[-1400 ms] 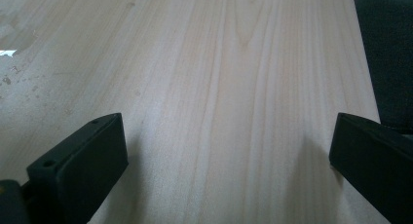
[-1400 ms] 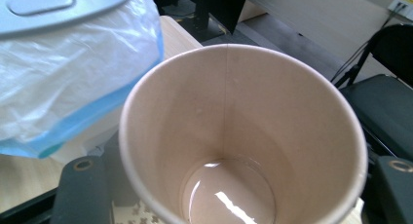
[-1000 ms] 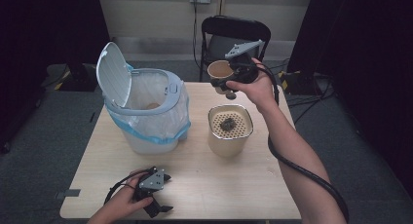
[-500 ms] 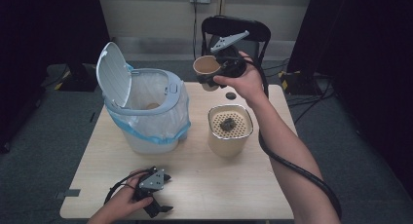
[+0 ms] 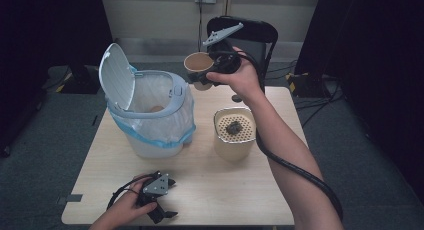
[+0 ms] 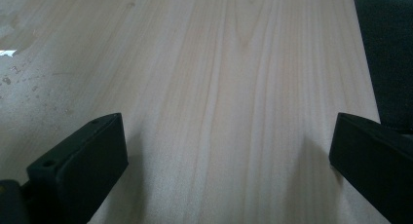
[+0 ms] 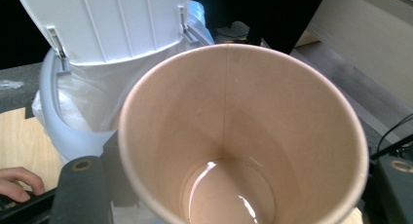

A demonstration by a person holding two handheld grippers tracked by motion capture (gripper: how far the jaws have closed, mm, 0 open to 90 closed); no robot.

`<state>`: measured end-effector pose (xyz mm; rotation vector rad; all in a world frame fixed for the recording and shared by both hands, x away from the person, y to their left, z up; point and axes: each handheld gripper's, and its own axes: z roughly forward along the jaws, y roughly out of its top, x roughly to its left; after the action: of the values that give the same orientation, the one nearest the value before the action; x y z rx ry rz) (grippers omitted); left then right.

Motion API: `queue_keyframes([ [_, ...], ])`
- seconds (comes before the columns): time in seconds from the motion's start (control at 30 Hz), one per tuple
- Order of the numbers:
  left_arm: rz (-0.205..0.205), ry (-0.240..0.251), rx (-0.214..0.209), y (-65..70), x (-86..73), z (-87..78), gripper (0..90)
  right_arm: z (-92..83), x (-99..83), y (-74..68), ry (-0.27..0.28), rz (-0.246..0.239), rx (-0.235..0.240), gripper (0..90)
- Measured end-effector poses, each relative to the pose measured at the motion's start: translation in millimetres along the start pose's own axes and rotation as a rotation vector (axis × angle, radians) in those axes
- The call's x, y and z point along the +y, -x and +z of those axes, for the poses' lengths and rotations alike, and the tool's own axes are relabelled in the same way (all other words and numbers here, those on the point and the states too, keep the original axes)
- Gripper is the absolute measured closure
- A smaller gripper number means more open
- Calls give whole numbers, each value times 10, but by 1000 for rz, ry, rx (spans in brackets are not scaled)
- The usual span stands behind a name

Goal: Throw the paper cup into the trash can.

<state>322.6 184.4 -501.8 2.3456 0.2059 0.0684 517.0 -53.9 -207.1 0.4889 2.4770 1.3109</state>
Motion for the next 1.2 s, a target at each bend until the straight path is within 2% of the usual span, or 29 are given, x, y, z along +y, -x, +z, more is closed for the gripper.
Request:
queue_keyframes([
  [0.67,-2,4,-2,1,0,2,0,285,253,-135,22,-13,50,268],
  [0.87,-1,5,-2,1,-1,3,0,365,370,-210,29,-32,65,267],
  [1.2,1,-3,2,1,2,-2,0,485,468,-304,39,-39,92,266],
])
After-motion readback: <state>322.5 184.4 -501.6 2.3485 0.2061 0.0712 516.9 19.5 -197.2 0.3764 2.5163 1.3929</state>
